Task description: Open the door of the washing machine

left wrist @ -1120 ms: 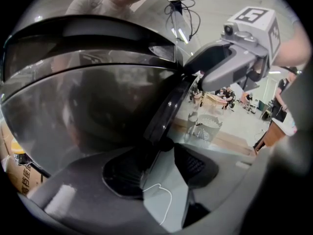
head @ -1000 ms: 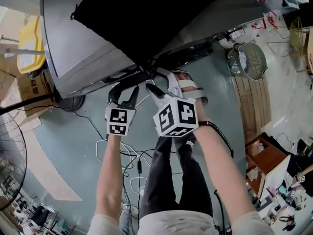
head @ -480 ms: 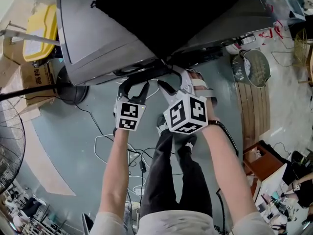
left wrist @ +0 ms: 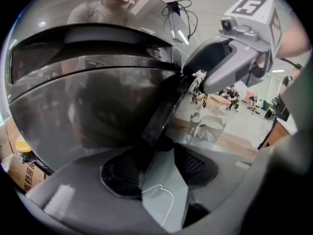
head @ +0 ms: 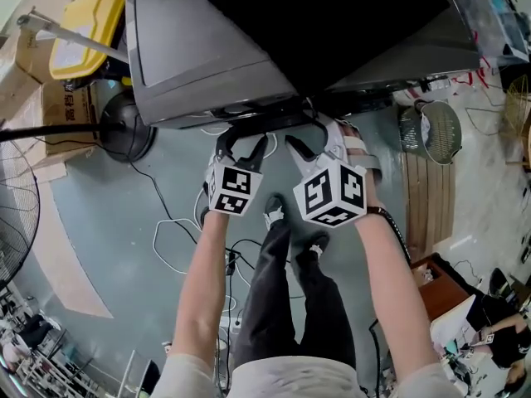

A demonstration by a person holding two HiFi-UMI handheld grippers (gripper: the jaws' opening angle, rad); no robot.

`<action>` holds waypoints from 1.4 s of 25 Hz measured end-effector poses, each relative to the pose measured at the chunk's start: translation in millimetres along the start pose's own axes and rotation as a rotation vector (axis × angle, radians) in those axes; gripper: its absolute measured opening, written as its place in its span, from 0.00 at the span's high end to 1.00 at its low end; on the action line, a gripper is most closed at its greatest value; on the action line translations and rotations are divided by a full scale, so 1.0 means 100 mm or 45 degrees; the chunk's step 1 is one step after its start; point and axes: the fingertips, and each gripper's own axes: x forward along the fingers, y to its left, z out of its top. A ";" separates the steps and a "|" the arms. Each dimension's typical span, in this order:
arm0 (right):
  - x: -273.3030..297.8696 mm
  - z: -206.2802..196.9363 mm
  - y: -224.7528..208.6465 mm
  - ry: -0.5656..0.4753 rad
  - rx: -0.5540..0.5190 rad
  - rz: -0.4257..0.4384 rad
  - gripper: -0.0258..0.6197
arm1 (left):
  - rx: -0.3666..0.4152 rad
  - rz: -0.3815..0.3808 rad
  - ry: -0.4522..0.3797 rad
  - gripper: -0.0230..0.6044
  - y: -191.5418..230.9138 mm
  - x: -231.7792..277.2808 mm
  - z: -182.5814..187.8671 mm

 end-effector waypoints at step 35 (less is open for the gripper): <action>0.23 0.27 0.47 0.062 -0.609 0.161 0.64 | 0.378 -0.108 0.101 0.63 -0.02 0.08 -0.09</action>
